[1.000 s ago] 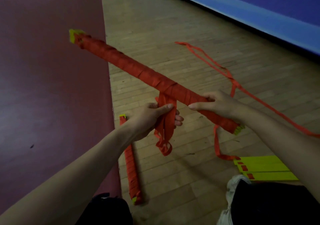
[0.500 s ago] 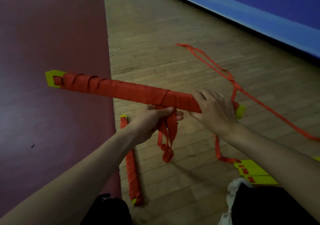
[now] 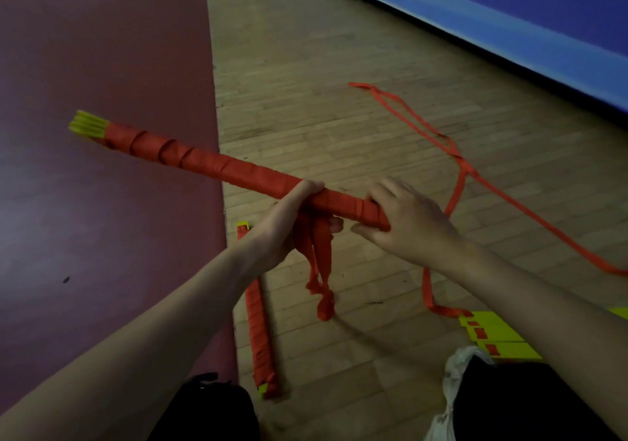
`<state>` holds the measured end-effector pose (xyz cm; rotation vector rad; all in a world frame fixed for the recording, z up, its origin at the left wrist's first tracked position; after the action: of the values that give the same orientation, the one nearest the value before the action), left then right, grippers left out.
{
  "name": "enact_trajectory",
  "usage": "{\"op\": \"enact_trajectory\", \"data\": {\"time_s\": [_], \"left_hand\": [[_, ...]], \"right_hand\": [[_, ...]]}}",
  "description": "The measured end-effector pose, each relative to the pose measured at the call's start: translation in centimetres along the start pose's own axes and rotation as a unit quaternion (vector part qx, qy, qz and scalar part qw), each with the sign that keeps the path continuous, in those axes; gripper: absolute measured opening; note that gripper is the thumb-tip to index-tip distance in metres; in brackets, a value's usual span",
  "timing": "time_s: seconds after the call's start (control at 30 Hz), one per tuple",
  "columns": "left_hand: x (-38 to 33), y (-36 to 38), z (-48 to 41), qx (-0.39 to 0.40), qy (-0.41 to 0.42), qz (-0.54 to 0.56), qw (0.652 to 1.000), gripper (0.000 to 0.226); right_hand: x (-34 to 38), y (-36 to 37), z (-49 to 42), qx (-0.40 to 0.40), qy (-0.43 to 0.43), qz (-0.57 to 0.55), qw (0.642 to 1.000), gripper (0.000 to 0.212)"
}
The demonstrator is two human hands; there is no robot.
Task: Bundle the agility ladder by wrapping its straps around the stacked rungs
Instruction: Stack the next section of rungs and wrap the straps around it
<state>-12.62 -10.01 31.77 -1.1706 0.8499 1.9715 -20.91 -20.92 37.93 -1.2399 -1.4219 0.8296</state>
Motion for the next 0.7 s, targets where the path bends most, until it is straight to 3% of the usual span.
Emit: {"op": "enact_trajectory", "data": {"time_s": [0.07, 0.13, 0.23, 0.33, 0.47, 0.6, 0.7], "left_hand": [[-0.3, 0.3, 0.0, 0.025, 0.009, -0.018, 0.999, 0.048], [-0.6, 0.8, 0.1, 0.046, 0.018, -0.035, 0.998, 0.047], [-0.6, 1.3, 0.0, 0.08, 0.027, -0.075, 0.994, 0.043], [-0.8, 1.8, -0.2, 0.117, 0.053, -0.088, 0.988, 0.041], [-1.8, 1.5, -0.1, 0.126, 0.081, -0.081, 0.985, 0.039], [-1.3, 2.1, 0.2, 0.182, 0.075, -0.048, 0.979, 0.04], [-0.7, 2.1, 0.1, 0.178, 0.063, -0.03, 0.981, 0.033]], "right_hand": [[-1.7, 1.9, -0.3, 0.137, 0.041, -0.105, 0.984, 0.039], [-2.3, 3.5, 0.4, 0.248, 0.067, -0.209, 0.944, 0.04], [-2.2, 5.2, 1.9, 0.332, 0.108, -0.395, 0.849, 0.046], [-1.0, 6.2, 3.3, 0.389, 0.126, -0.474, 0.78, 0.033], [-0.6, 5.1, 2.6, 0.341, 0.127, -0.514, 0.777, 0.023], [-1.8, 3.9, 2.2, 0.304, 0.137, -0.51, 0.793, 0.026], [-3.3, 3.6, 2.1, 0.278, 0.149, -0.498, 0.807, 0.031]]}}
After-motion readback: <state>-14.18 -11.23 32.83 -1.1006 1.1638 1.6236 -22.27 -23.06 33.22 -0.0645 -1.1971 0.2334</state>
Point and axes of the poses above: each hand's wrist, its own z-axis away from the middle knuckle, its own y-axis out of the palm, x = y × z, the point moved 10 cm from there along -z, towards the middle knuckle, and after that the axes turned 11 degrees about x, right-handed, at the moved point
